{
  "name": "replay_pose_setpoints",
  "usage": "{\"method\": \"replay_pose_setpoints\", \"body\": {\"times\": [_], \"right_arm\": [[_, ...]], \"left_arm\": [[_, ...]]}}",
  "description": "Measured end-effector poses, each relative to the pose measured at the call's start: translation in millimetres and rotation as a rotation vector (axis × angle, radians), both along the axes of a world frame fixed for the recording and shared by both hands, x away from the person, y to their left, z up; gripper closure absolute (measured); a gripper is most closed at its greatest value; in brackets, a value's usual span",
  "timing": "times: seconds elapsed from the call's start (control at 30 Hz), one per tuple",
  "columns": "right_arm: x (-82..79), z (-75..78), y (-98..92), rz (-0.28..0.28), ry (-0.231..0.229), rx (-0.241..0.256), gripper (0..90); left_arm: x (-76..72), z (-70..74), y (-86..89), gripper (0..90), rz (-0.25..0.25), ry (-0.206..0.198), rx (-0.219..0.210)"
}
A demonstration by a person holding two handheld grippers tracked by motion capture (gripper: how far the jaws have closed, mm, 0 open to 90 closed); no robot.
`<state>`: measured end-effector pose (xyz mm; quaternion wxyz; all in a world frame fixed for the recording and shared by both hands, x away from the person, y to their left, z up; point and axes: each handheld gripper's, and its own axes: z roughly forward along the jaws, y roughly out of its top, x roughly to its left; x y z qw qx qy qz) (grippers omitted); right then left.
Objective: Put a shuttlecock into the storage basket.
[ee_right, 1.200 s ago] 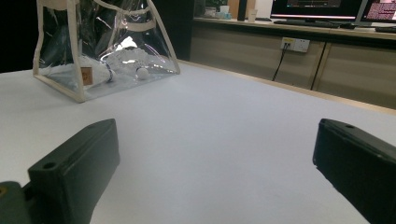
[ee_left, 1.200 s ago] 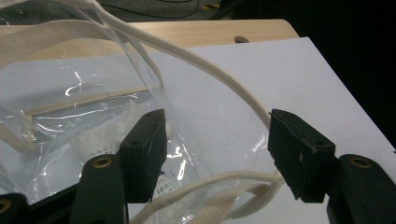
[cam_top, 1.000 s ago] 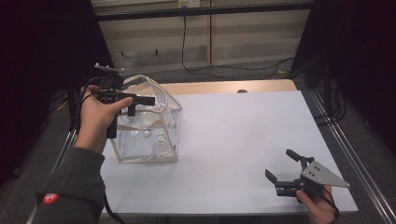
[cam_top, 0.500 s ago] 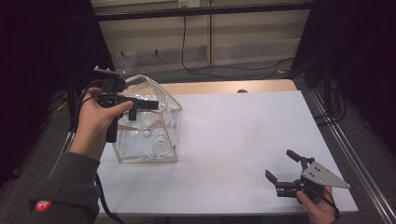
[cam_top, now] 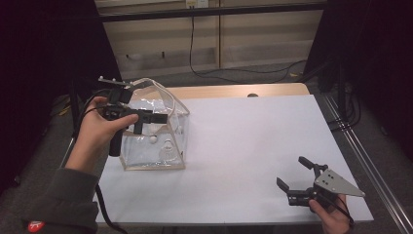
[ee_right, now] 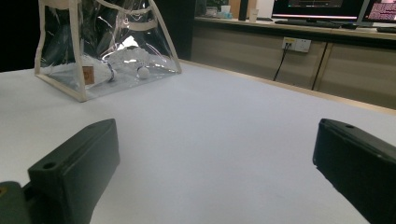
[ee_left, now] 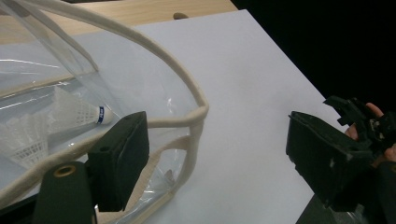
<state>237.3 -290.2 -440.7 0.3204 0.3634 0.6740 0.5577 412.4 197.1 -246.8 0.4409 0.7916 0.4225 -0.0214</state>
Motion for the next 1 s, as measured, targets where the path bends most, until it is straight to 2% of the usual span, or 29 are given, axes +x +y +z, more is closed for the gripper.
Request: {"method": "replay_pose_setpoints", "body": {"times": [0.23, 0.8, 1.0], "right_arm": [[0.0, 0.1, 0.0, -0.001, 0.001, 0.002, 0.5], [0.1, 0.2, 0.5, 0.000, 0.000, 0.001, 0.5], [-0.2, 0.7, 1.0, 0.000, 0.001, 0.006, 0.5]], "left_arm": [[-5.5, -4.3, 0.8, 19.1, -0.023, -0.006, 0.009], [-18.9, -16.0, -3.7, 13.8, -0.110, -0.023, -0.010], [-21.7, -22.3, -5.2, 13.2, -0.117, -0.031, -0.012]]}}
